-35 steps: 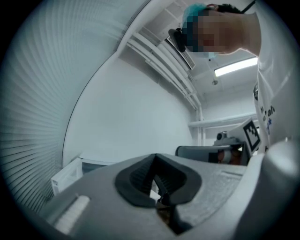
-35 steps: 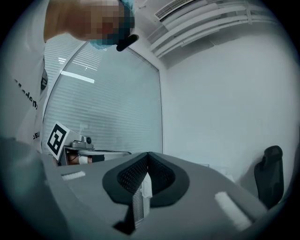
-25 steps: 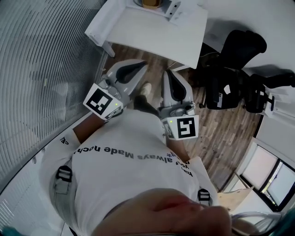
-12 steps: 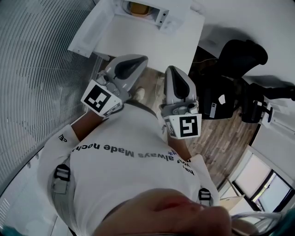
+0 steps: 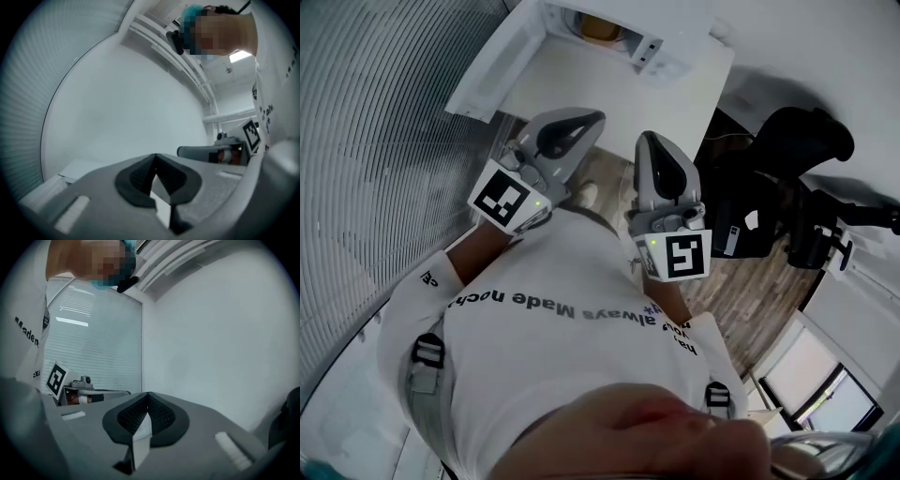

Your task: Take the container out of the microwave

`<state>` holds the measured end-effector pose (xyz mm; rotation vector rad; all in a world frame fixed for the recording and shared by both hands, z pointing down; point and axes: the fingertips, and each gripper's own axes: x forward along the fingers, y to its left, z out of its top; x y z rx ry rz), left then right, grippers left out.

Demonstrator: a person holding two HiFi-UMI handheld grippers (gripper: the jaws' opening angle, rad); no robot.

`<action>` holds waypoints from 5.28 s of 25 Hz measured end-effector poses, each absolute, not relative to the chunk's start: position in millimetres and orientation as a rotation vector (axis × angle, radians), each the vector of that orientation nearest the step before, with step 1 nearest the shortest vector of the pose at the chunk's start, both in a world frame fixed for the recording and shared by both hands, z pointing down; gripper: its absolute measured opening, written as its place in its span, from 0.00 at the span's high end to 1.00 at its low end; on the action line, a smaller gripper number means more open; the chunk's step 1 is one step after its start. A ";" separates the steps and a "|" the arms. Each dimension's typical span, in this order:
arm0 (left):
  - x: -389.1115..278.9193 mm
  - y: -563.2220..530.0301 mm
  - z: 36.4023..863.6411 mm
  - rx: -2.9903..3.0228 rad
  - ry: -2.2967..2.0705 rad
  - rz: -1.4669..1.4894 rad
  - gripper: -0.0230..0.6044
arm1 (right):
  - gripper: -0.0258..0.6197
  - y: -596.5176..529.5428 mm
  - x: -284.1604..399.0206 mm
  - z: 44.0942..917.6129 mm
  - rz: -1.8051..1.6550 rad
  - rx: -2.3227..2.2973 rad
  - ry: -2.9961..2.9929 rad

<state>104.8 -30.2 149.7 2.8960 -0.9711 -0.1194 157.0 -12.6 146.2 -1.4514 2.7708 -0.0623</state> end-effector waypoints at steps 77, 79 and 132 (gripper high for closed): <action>15.3 -397.6 494.7 2.696 -0.983 0.063 0.96 | 0.79 -404.4 106.8 526.3 -0.619 -2.027 2.681; 14.2 -399.7 504.2 2.692 -0.991 0.067 0.96 | 0.79 -408.6 107.2 535.2 -0.634 -2.049 2.666; -6.8 -423.9 553.7 2.620 -1.105 0.118 0.96 | 0.91 -457.8 110.0 614.8 -0.940 -2.262 2.518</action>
